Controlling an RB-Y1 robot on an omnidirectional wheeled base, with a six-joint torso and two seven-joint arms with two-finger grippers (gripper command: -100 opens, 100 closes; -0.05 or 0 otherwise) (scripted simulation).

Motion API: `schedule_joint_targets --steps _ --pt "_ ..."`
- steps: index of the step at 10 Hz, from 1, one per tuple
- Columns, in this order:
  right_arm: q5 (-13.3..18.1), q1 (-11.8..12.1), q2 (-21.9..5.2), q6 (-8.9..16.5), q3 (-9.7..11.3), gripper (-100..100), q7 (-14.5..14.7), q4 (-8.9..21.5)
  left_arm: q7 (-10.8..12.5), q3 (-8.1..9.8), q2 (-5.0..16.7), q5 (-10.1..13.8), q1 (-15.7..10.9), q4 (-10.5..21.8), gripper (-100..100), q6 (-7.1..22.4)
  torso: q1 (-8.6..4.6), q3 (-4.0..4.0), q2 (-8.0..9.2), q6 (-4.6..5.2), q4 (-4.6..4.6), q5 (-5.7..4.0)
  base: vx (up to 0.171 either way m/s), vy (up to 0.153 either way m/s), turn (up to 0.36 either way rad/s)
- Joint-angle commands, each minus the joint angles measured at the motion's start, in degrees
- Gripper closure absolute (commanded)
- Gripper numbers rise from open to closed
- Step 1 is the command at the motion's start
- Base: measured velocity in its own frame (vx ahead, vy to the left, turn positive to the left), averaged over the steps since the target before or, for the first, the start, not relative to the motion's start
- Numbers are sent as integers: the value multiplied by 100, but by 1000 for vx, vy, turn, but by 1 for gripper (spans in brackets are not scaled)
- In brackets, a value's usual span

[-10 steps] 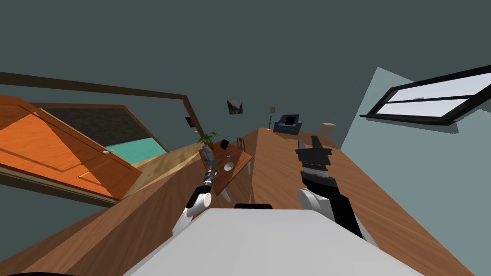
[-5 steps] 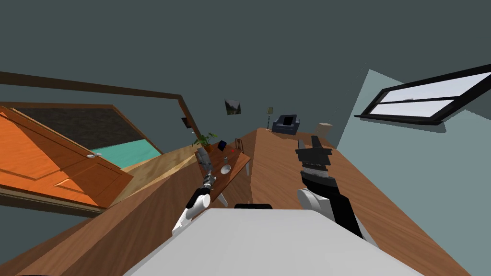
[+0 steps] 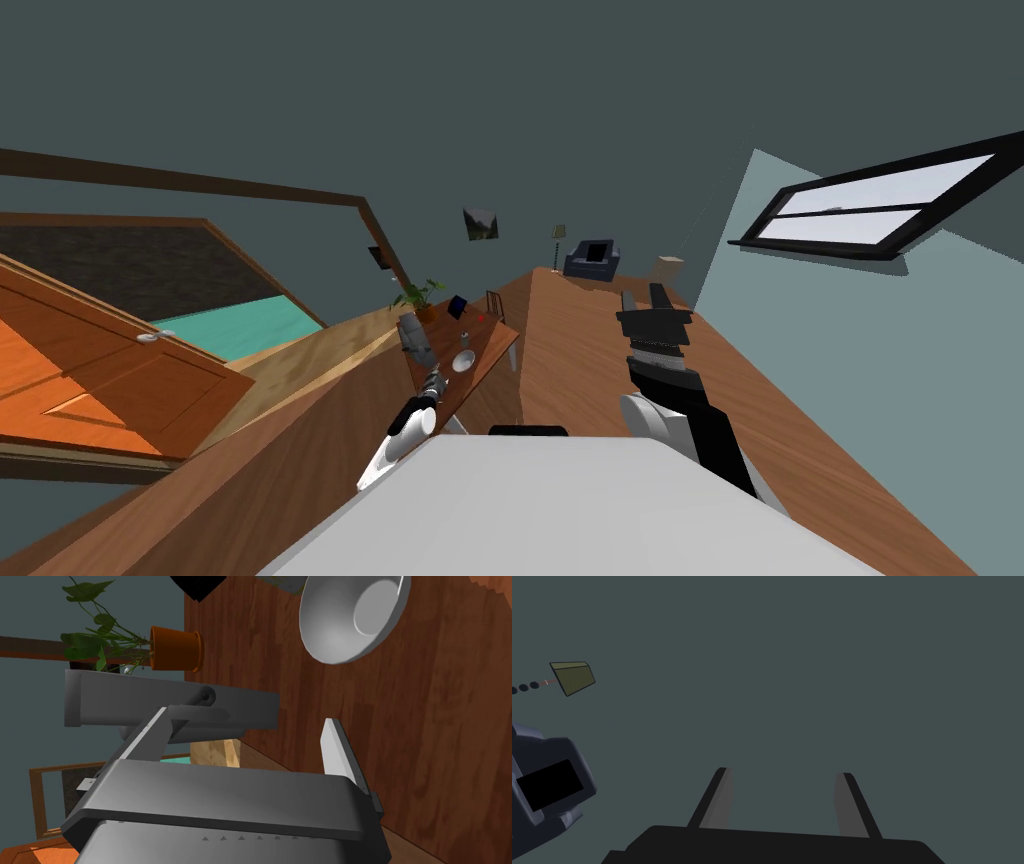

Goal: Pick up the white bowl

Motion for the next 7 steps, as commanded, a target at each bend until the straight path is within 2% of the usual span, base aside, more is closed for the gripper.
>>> schedule_joint_targets --steps 1,2,4,7 --pt "0 0 0 0 0 0 0 0 6 94 22 3 -84 286 -100 225 0 0 0 0 0 0 147 -47 -100" --pt "0 0 0 0 0 0 0 0 6 94 22 3 -84 394 -100 225 -6 -7 -11 -1 -3 -1 119 -36 -47" --pt "0 0 0 0 0 0 0 0 42 195 109 6 -215 813 -100 476 -4 -4 -7 0 -2 -1 143 -40 -89" --pt "0 0 0 0 0 0 0 0 63 241 150 0 -275 1158 -100 593 -3 -3 -4 0 -2 0 104 -24 -40"
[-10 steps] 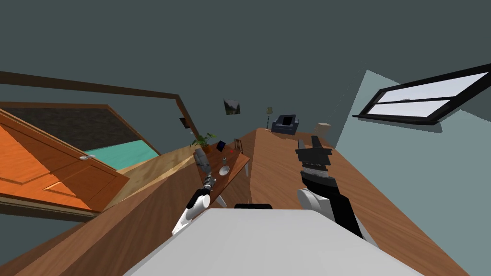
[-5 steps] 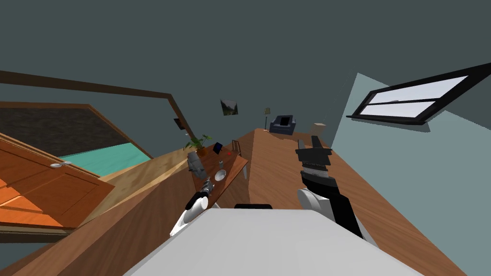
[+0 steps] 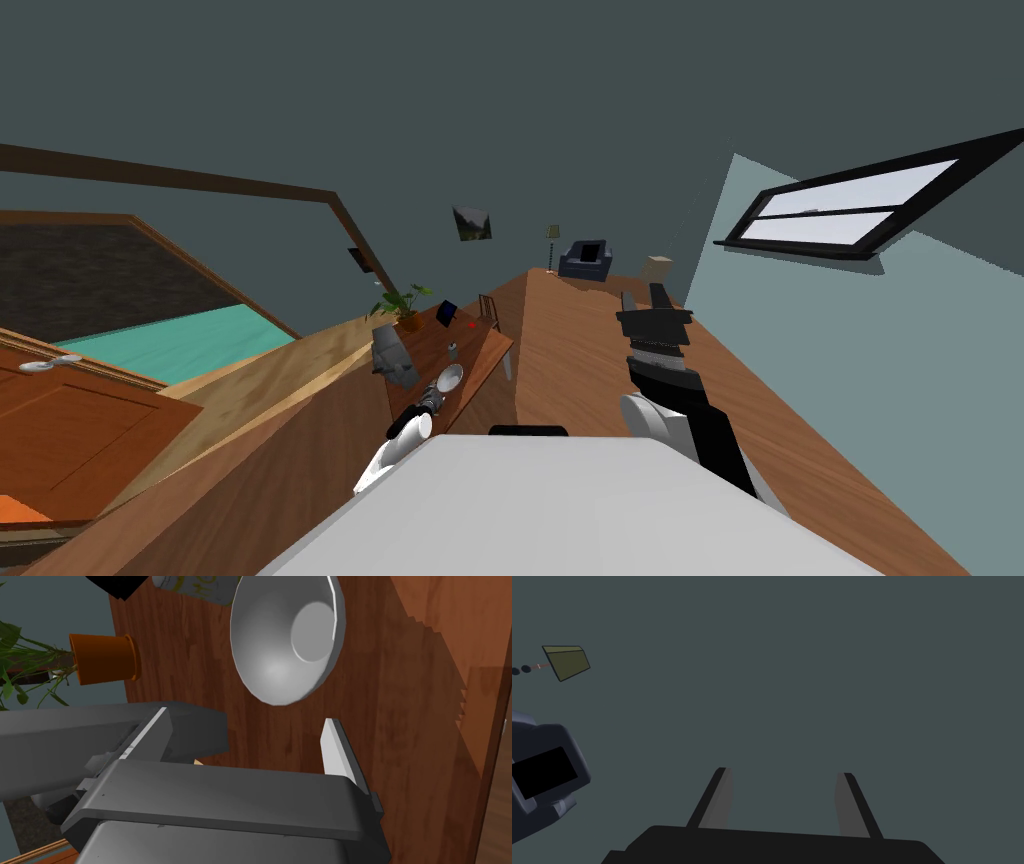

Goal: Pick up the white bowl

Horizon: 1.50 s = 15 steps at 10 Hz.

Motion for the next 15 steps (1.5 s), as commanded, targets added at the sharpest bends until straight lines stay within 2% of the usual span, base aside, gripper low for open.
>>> schedule_joint_targets --steps 1,4,7,10,11,12,13,15 --pt "0 0 0 0 0 0 0 0 30 41 52 2 -30 280 -100 136 0 0 0 0 0 0 111 -36 -56" --pt "0 1 0 0 0 0 0 0 99 145 133 -48 -164 913 -100 426 9 -13 -24 0 -4 1 165 -7 -92" --pt "0 1 0 0 0 0 0 0 156 205 160 -101 -231 1397 -100 644 7 -17 -29 0 -6 1 162 4 -55" --pt "0 0 0 0 0 0 0 0 184 206 117 -130 -203 1677 -100 776 8 2 5 -1 1 2 74 9 -29" --pt "0 0 0 0 0 0 0 0 161 169 169 -43 -202 1652 -100 741 10 8 15 -1 3 2 18 5 0" --pt "0 -1 0 0 0 0 0 0 148 157 177 -21 -203 1681 0 728 8 14 26 -1 5 1 0 0 0" --pt "0 -1 0 0 0 0 0 0 170 125 80 -113 -272 1864 -100 551 6 18 33 -1 7 1 27 42 32" --pt "0 -1 -1 0 -1 0 0 0 192 91 -17 -203 -341 2052 -100 372 28 15 26 -1 6 6 32 72 24"
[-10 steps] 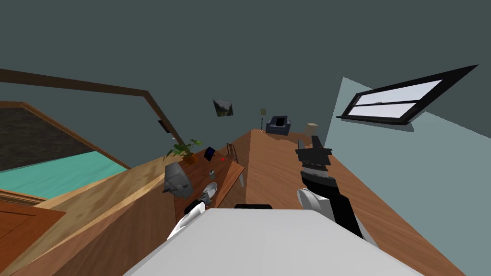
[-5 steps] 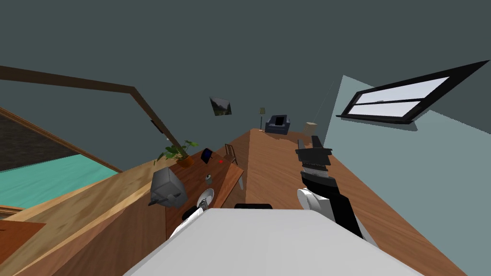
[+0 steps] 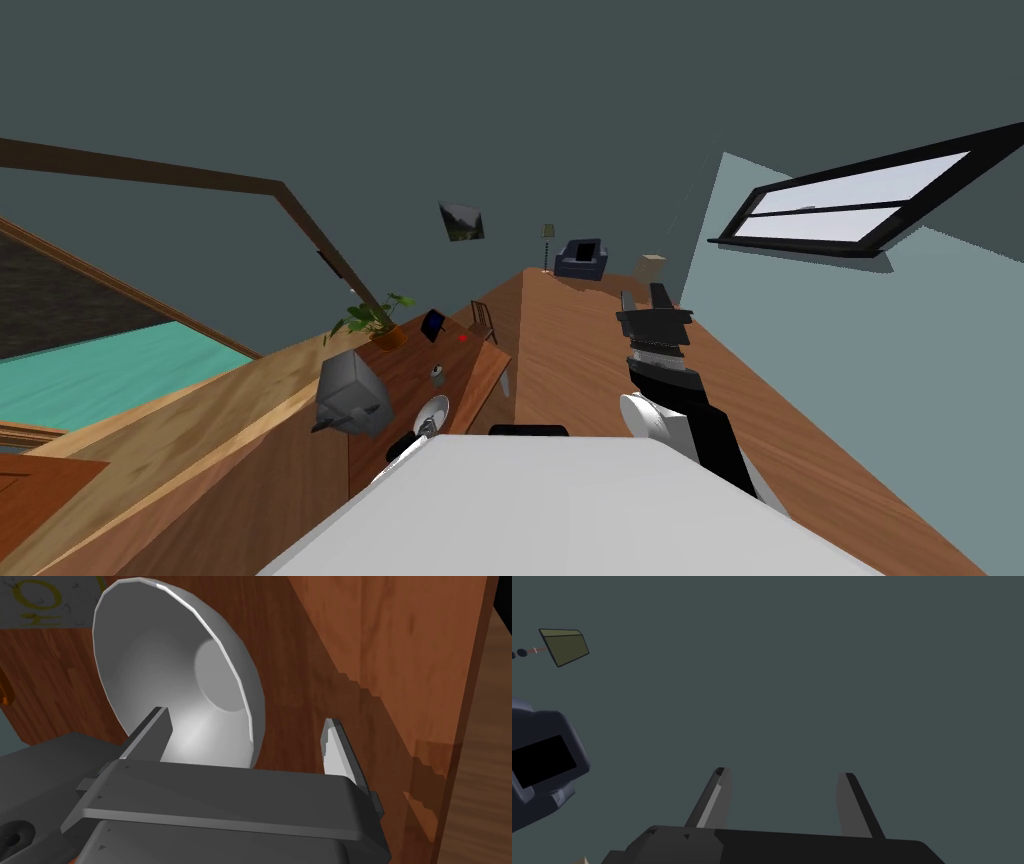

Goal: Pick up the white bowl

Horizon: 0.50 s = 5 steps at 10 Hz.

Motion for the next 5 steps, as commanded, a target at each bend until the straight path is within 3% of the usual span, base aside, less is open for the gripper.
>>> schedule_joint_targets --steps 1,4,5 --pt "0 0 0 0 0 0 0 0 23 -28 -61 -61 -76 171 -100 -141 0 0 0 0 0 0 31 71 19" --pt "0 0 0 0 0 0 0 0 34 -49 -96 -89 -94 235 -100 -200 -13 0 1 0 0 -2 24 32 10" --pt "0 0 1 0 1 0 0 0 32 -55 -97 -87 -97 247 100 -221 -20 3 6 1 1 -4 0 0 0"
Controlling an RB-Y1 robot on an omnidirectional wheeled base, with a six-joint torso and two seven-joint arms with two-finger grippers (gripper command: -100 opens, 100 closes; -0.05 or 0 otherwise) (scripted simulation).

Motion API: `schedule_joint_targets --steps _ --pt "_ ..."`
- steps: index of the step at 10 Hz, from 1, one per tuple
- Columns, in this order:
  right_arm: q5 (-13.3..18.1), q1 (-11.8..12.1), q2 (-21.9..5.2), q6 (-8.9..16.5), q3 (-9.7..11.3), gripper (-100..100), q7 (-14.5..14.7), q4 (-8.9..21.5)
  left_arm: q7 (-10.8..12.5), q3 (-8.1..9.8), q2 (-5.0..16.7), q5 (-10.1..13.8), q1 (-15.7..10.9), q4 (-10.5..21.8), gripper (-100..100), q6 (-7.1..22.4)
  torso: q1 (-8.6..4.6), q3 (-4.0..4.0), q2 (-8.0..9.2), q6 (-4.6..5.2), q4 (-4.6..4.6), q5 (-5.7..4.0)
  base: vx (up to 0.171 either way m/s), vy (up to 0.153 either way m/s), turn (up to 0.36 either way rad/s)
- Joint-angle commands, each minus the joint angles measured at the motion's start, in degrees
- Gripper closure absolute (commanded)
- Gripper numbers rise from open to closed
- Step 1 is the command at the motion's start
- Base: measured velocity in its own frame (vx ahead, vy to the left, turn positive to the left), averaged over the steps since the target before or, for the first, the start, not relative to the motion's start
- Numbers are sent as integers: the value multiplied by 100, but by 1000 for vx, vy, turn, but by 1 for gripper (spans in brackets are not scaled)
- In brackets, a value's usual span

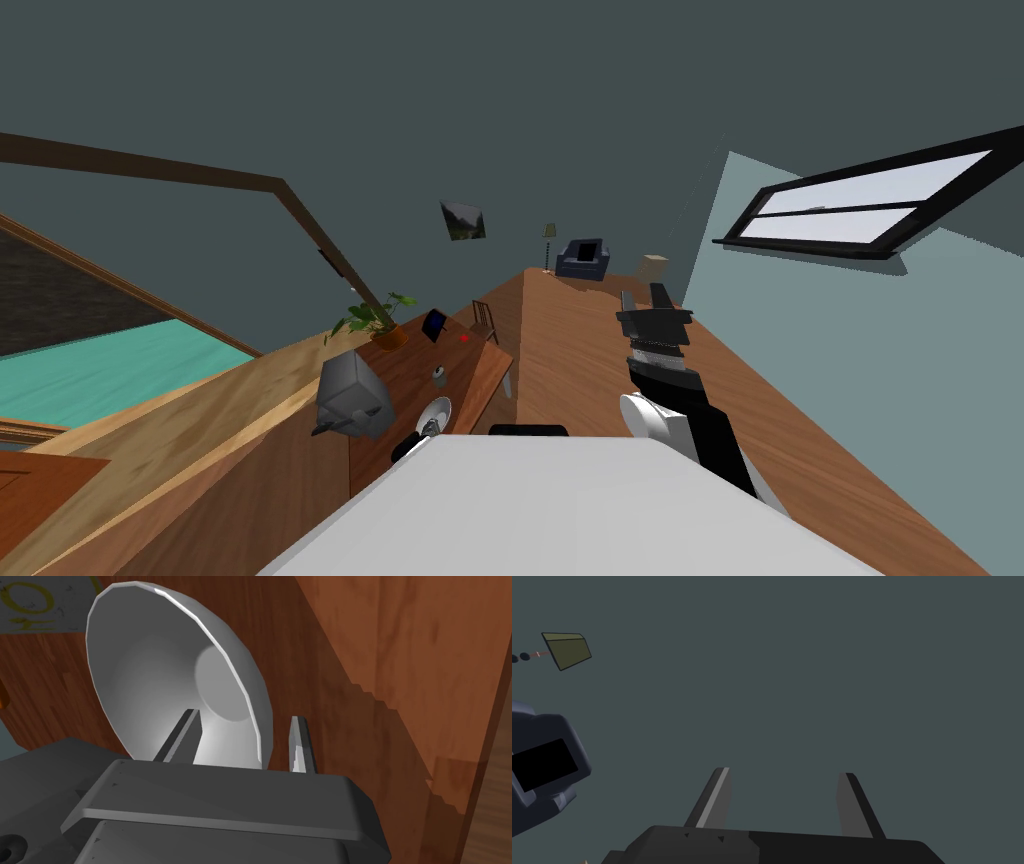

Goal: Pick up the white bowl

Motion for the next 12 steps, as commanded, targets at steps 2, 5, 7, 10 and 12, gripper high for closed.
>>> schedule_joint_targets --steps 2,5,7,10,12 --pt "0 0 0 0 0 0 0 0 0 -1 -5 -1 4 4 100 3 2 2 1 2 3 -2 0 0 0" --pt "0 0 0 0 0 0 0 0 -1 3 5 -2 -1 -3 0 -9 5 0 1 2 -1 6 0 0 0" --pt "0 -1 1 0 1 0 0 0 -31 59 132 116 89 -262 100 256 -15 4 9 3 1 1 -37 -71 -39" --pt "0 -1 1 0 1 0 0 0 -59 104 261 236 181 -511 100 493 -29 13 23 1 3 -5 -44 -68 -15" --pt "0 0 0 0 0 0 0 0 -75 67 265 270 150 -415 0 439 -14 6 9 1 3 -4 -3 -9 0"
